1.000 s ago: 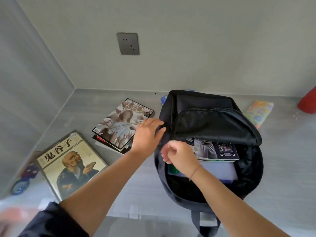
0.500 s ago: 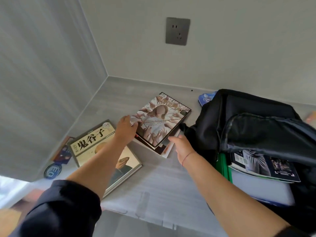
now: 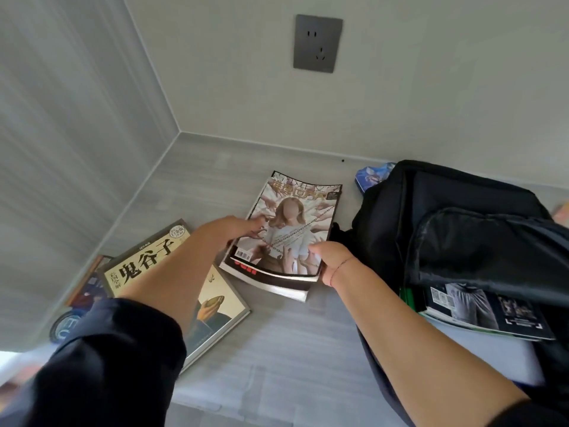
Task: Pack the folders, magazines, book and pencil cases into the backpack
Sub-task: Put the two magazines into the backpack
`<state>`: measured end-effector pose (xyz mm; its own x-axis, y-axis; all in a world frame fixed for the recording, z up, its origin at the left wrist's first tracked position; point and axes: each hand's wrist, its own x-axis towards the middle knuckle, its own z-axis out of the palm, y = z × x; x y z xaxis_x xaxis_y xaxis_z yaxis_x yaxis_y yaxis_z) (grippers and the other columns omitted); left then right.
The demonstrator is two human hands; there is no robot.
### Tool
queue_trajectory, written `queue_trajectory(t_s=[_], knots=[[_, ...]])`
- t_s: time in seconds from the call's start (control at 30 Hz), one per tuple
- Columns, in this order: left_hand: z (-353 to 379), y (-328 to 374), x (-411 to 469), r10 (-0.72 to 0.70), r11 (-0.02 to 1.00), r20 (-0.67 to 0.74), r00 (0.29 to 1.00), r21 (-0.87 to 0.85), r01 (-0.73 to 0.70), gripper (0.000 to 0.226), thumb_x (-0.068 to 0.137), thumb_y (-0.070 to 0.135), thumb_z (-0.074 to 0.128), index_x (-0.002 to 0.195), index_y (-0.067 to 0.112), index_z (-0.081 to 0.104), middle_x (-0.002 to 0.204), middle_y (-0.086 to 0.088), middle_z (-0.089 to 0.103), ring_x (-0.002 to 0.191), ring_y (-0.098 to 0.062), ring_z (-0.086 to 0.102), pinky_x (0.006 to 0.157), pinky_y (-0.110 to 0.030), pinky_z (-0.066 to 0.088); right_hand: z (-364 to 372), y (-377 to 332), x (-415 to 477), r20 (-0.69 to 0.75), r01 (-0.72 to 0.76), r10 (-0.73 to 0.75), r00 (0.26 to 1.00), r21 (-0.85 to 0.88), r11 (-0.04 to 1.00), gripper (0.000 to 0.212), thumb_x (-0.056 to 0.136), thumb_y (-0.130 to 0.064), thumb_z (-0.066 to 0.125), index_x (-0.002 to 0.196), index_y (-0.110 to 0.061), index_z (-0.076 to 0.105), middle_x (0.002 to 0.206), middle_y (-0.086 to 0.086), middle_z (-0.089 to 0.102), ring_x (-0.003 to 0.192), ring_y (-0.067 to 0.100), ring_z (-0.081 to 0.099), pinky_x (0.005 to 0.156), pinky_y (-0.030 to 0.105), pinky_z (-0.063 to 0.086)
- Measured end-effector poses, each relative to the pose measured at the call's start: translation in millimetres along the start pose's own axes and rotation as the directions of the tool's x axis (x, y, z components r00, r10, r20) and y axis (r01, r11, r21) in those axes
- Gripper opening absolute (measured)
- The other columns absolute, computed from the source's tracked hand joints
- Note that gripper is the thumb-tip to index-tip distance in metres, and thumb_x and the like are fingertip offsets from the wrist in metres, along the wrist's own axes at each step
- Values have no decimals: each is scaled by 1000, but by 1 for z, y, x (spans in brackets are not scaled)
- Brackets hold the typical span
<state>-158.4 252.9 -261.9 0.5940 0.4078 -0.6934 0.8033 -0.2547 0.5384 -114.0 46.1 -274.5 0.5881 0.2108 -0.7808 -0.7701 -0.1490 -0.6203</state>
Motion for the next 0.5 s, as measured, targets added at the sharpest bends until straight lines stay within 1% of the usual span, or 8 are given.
queue_trajectory(t_s=[0.03,0.07,0.17,0.23,0.3,0.33,0.43,0.5], knots=[[4,-1,-3,19,1000,32,999,3,-19,59,79,46,70,122,7,57,120,-12,62,111,-34,58,100,-45,46,1,1,0,6,21,-21,1000,-64,998,48,93,-3,50,139,4,38,144,15,42,135,31,40,114,42,31],[7,-2,-4,63,998,25,998,-14,-63,54,80,35,73,124,7,57,123,-14,62,111,-34,59,101,-47,46,1,2,-2,12,44,-42,999,-113,993,52,92,0,52,141,4,36,149,14,38,137,30,37,114,42,31],[11,-6,-12,192,968,-48,980,-156,-198,44,79,13,74,121,12,58,117,-12,65,106,-30,62,97,-45,49,-1,4,-4,47,74,-70,996,-88,993,57,86,8,57,139,-1,40,144,14,45,132,30,44,110,44,38],[11,-10,-21,250,933,-101,963,-241,-267,43,79,8,72,119,17,58,114,-9,66,104,-28,63,94,-44,51,-5,3,-9,71,129,-130,989,23,991,59,79,18,55,132,-5,47,133,15,54,122,31,53,97,42,48],[8,-9,-32,326,868,-160,932,-341,-362,40,79,-1,70,113,16,58,113,-12,67,103,-31,64,93,-47,52,-8,-6,-17,86,258,-264,961,72,963,57,73,28,49,118,-6,54,117,16,60,106,30,57,75,34,50],[5,-6,-38,363,825,-183,914,-393,-406,41,78,-6,69,110,16,57,111,-12,67,98,-30,66,89,-44,54,-9,-13,-21,91,333,-338,937,72,940,56,72,30,46,113,-6,57,110,15,60,101,29,57,71,32,49],[2,7,-54,421,709,-209,883,-530,-464,47,77,-14,65,106,21,54,106,-7,66,84,-14,68,73,-29,58,-14,-33,-33,92,507,-507,857,29,862,47,78,25,43,100,-13,59,102,9,61,100,25,57,74,30,51],[5,11,-60,384,673,-242,891,-587,-450,43,76,-8,70,98,26,57,100,1,66,77,-3,67,65,-18,56,-17,-38,-40,102,579,-573,814,-42,815,49,80,19,44,93,-26,60,95,-3,64,89,9,62,64,20,51]])
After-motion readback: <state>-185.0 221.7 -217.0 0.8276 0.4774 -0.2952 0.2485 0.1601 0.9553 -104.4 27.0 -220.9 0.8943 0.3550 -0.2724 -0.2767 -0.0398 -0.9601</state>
